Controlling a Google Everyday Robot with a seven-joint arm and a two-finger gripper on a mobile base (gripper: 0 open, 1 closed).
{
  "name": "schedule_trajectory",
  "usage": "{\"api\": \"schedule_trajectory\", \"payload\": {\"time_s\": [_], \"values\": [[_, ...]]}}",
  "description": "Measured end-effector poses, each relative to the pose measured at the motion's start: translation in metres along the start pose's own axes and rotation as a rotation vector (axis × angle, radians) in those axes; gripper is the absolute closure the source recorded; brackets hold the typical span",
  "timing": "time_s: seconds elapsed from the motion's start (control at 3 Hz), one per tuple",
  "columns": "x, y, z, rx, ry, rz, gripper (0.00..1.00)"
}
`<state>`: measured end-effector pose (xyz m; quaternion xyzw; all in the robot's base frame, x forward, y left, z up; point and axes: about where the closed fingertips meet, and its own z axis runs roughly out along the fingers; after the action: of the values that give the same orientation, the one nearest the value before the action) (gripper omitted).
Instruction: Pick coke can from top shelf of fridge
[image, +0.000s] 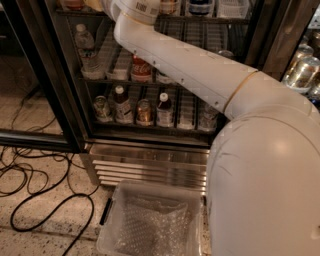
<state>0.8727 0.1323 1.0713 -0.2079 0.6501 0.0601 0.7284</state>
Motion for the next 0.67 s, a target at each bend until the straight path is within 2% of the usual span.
{"api": "schedule_trajectory", "payload": {"time_s": [0.33, 0.67], "values": [[-0.0005, 0.0014, -0.0023, 0.0, 0.0, 0.0, 0.22], [-0.0001, 0.0008, -0.0016, 0.001, 0.001, 0.001, 0.21]]}}
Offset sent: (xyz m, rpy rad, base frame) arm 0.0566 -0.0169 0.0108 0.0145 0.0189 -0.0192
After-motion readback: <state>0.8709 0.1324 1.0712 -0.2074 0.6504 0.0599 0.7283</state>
